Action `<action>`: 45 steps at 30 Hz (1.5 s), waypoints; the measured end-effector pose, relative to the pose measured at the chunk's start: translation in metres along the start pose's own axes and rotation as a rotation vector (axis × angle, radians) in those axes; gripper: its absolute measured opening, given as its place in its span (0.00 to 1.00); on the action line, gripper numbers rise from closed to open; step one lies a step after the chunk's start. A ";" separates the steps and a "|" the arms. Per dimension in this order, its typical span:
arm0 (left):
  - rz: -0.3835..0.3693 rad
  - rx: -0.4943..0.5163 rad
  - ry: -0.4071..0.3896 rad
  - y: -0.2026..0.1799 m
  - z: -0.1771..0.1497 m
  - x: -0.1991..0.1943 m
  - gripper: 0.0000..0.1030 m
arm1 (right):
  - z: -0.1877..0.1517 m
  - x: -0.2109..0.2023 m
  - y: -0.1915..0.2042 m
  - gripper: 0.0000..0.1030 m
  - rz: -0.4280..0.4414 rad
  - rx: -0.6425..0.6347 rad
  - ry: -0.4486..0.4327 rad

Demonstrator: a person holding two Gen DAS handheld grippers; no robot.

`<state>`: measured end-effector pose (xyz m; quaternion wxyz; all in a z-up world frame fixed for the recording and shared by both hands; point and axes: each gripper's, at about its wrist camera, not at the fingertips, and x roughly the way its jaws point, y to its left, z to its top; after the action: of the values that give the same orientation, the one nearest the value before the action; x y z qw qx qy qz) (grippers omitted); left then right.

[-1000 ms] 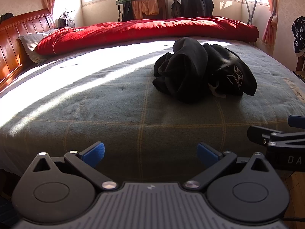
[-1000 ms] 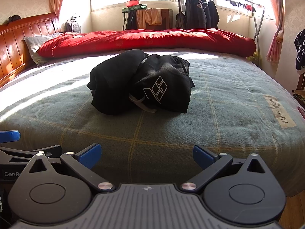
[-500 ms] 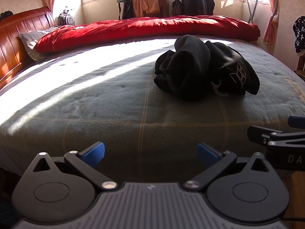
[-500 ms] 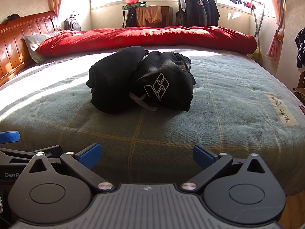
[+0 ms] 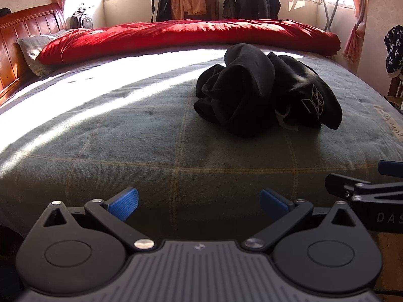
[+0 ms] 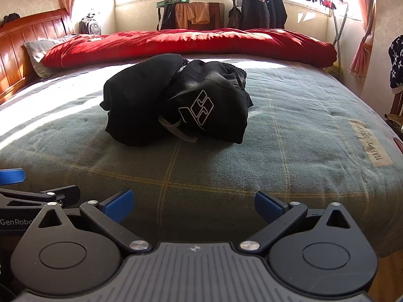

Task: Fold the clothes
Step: 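Move both tools toward the bunched black sweatpants and lower to the fabric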

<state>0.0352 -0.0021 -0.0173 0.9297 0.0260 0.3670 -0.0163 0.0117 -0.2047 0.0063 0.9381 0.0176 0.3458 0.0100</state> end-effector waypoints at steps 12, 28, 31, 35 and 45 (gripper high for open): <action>-0.042 0.028 0.008 -0.003 0.036 0.038 1.00 | 0.034 0.032 -0.022 1.00 0.014 0.077 -0.009; -0.072 0.073 0.071 -0.009 0.092 0.068 1.00 | 0.100 0.076 -0.018 1.00 0.033 0.042 0.062; -0.078 0.092 0.093 -0.010 0.104 0.076 1.00 | 0.112 0.088 -0.017 1.00 0.030 0.036 0.089; -0.094 0.107 0.126 -0.009 0.121 0.090 1.00 | 0.125 0.103 -0.027 1.00 -0.002 0.052 0.120; -0.062 0.137 0.145 0.017 0.170 0.128 1.00 | 0.153 0.128 -0.074 1.00 -0.127 0.166 0.145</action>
<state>0.2454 0.0035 0.0194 0.8959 0.0791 0.4319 -0.0683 0.2090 -0.2791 0.0370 0.9047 0.0722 0.4129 -0.0767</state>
